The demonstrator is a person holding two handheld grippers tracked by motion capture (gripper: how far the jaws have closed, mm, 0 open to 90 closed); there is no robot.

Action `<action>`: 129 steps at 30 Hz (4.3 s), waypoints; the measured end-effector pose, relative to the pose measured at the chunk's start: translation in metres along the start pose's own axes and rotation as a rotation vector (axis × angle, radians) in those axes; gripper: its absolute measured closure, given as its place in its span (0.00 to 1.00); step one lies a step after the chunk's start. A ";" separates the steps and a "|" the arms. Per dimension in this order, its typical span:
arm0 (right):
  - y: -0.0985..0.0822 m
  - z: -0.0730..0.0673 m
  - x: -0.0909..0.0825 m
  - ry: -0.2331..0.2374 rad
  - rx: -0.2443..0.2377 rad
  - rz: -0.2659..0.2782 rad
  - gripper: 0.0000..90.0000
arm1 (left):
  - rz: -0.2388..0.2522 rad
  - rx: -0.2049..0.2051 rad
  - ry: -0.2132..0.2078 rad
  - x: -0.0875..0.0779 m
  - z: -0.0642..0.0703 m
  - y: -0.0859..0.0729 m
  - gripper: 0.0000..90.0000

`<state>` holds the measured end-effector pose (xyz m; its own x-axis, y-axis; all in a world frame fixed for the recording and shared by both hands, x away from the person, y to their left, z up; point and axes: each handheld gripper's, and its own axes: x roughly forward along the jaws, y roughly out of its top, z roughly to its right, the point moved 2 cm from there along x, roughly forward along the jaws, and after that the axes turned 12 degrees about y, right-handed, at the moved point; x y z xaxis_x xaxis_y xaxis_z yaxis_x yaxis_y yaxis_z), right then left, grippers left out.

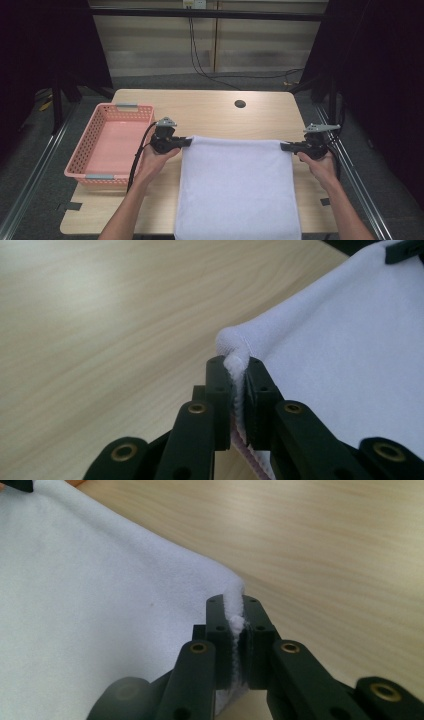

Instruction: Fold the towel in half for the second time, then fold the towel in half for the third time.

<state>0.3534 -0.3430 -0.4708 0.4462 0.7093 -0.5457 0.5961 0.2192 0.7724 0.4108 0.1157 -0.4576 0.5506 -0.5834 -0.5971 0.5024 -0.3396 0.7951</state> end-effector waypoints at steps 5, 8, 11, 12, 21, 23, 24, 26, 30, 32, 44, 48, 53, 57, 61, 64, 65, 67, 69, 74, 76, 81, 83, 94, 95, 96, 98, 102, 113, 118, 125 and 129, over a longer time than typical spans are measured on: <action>0.012 0.005 0.001 -0.002 0.000 0.044 0.94 | 0.015 0.003 0.007 -0.004 -0.007 0.012 0.93; 0.022 0.009 0.002 0.005 0.000 0.065 0.94 | 0.027 -0.012 0.012 -0.003 -0.015 0.019 0.93; 0.033 0.012 0.001 0.004 -0.001 0.084 0.94 | 0.047 -0.033 0.012 -0.002 -0.021 0.027 0.93; 0.037 0.013 0.001 0.001 0.001 0.093 0.94 | 0.052 -0.029 0.013 -0.002 -0.023 0.030 0.93; 0.071 0.020 0.000 -0.028 -0.007 0.141 0.95 | 0.101 -0.012 0.068 -0.009 -0.035 0.060 0.93; 0.077 0.022 0.001 -0.046 -0.009 0.145 0.95 | 0.118 -0.050 0.068 -0.009 -0.036 0.061 0.93; 0.080 0.021 0.002 -0.059 -0.016 0.139 0.95 | 0.099 -0.032 0.090 -0.007 -0.034 0.059 0.93; 0.083 0.015 0.003 -0.048 -0.036 0.143 0.95 | 0.097 -0.025 0.075 -0.007 -0.032 0.052 0.93; 0.073 0.004 -0.004 -0.015 -0.050 0.164 0.95 | 0.116 -0.041 0.064 -0.016 -0.029 0.042 0.93; 0.067 -0.001 -0.011 0.004 -0.055 0.182 0.95 | 0.124 -0.031 0.057 -0.024 -0.024 0.037 0.93; 0.039 -0.051 -0.047 0.067 -0.114 0.173 0.95 | 0.184 0.005 0.007 -0.073 0.011 0.009 0.93; 0.024 -0.070 -0.056 0.085 -0.141 0.159 0.94 | 0.188 0.015 -0.021 -0.087 0.024 -0.008 0.93; -0.014 -0.085 -0.060 0.119 -0.122 0.138 0.94 | 0.115 0.037 -0.053 -0.097 0.044 -0.043 0.93; -0.043 -0.096 -0.057 0.126 -0.118 0.078 0.93 | 0.055 0.057 -0.079 -0.099 0.055 -0.068 0.92; -0.065 -0.106 -0.058 0.126 -0.114 0.026 0.91 | -0.017 0.066 -0.110 -0.097 0.061 -0.091 0.90; -0.081 -0.111 -0.060 0.136 -0.099 0.002 0.90 | -0.080 0.069 -0.141 -0.095 0.064 -0.109 0.90; -0.087 -0.113 -0.061 0.147 -0.090 -0.012 0.89 | -0.090 0.080 -0.151 -0.095 0.065 -0.112 0.90; -0.095 -0.116 -0.061 0.142 -0.093 -0.043 0.87 | -0.110 0.091 -0.161 -0.097 0.068 -0.117 0.89; -0.101 -0.120 -0.063 0.152 -0.086 -0.067 0.84 | -0.117 0.097 -0.178 -0.101 0.069 -0.120 0.87; -0.109 -0.128 -0.064 0.174 -0.072 -0.094 0.72 | -0.058 0.076 -0.213 -0.110 0.063 -0.114 0.78; -0.106 -0.128 -0.066 0.169 -0.057 -0.071 0.65 | -0.029 0.059 -0.224 -0.111 0.061 -0.109 0.70; -0.091 -0.115 -0.067 0.144 -0.021 0.018 0.63 | -0.030 0.044 -0.158 -0.100 0.054 -0.096 0.66; -0.088 -0.105 -0.056 0.101 0.007 0.001 0.60 | -0.088 0.071 -0.130 -0.084 0.052 -0.096 0.68; -0.091 -0.090 -0.010 -0.044 -0.023 -0.181 0.47 | -0.172 0.073 -0.112 -0.044 0.047 -0.104 0.64; -0.092 -0.089 -0.007 -0.050 -0.032 -0.197 0.49 | -0.172 0.074 -0.113 -0.043 0.046 -0.103 0.64; -0.092 -0.089 -0.006 -0.055 -0.036 -0.198 0.53 | -0.166 0.073 -0.111 -0.041 0.046 -0.102 0.64; -0.089 -0.085 -0.005 -0.064 -0.028 -0.195 0.62 | -0.159 0.065 -0.103 -0.037 0.045 -0.100 0.64; -0.086 -0.071 -0.007 -0.075 0.001 -0.179 0.70 | -0.151 0.062 -0.105 -0.024 0.047 -0.092 0.63; -0.087 -0.071 -0.031 -0.118 0.008 -0.090 0.46 | -0.148 0.052 -0.104 -0.027 0.058 -0.081 0.50; -0.083 -0.108 -0.033 -0.053 -0.031 -0.055 0.45 | -0.102 0.040 -0.079 -0.033 0.048 -0.070 0.43; -0.073 -0.156 0.005 0.088 -0.111 -0.120 0.45 | -0.085 0.004 -0.047 -0.019 0.032 -0.057 0.42; -0.052 -0.178 0.046 0.215 -0.136 -0.132 0.46 | -0.094 -0.013 -0.028 -0.018 0.028 -0.058 0.40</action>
<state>0.2242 -0.2024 -0.4785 0.2104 0.7909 -0.5746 0.5380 0.3971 0.7435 0.3538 0.1251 -0.4899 0.4818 -0.5696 -0.6658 0.5600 -0.3843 0.7340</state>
